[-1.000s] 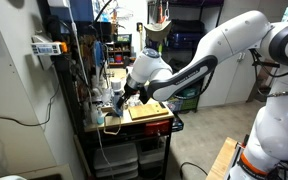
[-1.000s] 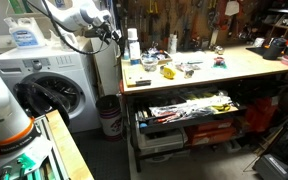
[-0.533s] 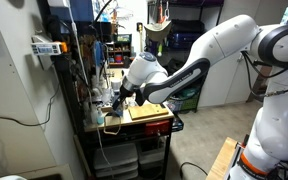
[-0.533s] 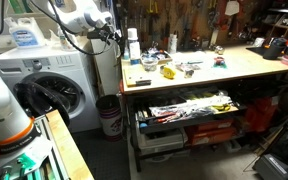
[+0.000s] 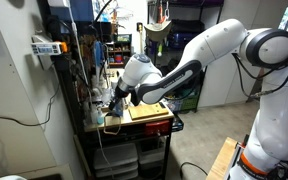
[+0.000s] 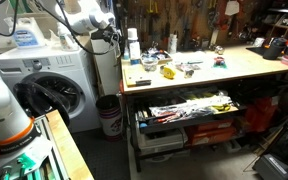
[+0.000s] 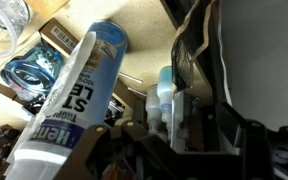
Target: Pick up the hanging object with a net on it and put it on the table
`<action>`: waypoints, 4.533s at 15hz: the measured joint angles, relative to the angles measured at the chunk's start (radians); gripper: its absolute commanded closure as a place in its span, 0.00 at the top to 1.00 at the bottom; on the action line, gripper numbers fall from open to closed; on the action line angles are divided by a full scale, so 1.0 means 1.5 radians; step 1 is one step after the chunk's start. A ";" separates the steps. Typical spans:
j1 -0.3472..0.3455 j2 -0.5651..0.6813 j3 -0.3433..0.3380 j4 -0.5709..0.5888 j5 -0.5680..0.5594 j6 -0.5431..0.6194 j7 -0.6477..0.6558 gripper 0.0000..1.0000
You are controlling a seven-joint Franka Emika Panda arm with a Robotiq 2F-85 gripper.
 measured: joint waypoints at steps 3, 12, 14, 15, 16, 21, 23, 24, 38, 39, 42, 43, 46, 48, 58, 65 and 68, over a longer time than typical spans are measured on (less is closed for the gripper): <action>0.003 0.018 0.000 0.017 -0.002 0.001 -0.005 0.54; 0.004 0.042 -0.001 0.044 -0.012 0.002 -0.024 0.00; 0.004 0.042 -0.001 0.046 -0.013 0.002 -0.025 0.01; 0.004 0.042 -0.002 0.048 -0.014 0.002 -0.026 0.01; 0.004 0.042 -0.002 0.048 -0.014 0.002 -0.026 0.01; 0.004 0.042 -0.004 0.048 -0.014 0.002 -0.026 0.01; 0.004 0.041 -0.005 0.048 -0.014 0.002 -0.026 0.01; 0.004 0.039 -0.006 0.048 -0.014 0.002 -0.026 0.01; 0.013 0.012 -0.023 0.039 0.018 -0.001 -0.036 0.01; 0.016 0.008 -0.025 0.034 0.032 -0.003 -0.042 0.01; 0.020 -0.013 -0.024 0.008 0.087 -0.008 -0.077 0.01; 0.020 -0.022 -0.023 -0.001 0.110 -0.013 -0.091 0.01; 0.019 -0.052 -0.021 -0.031 0.198 -0.035 -0.147 0.01; 0.019 -0.075 -0.021 -0.051 0.261 -0.055 -0.189 0.01; 0.008 -0.164 -0.062 -0.096 0.431 -0.250 -0.261 0.04; -0.001 -0.173 -0.082 -0.094 0.460 -0.296 -0.263 0.01; -0.011 -0.159 -0.102 -0.067 0.497 -0.361 -0.256 0.01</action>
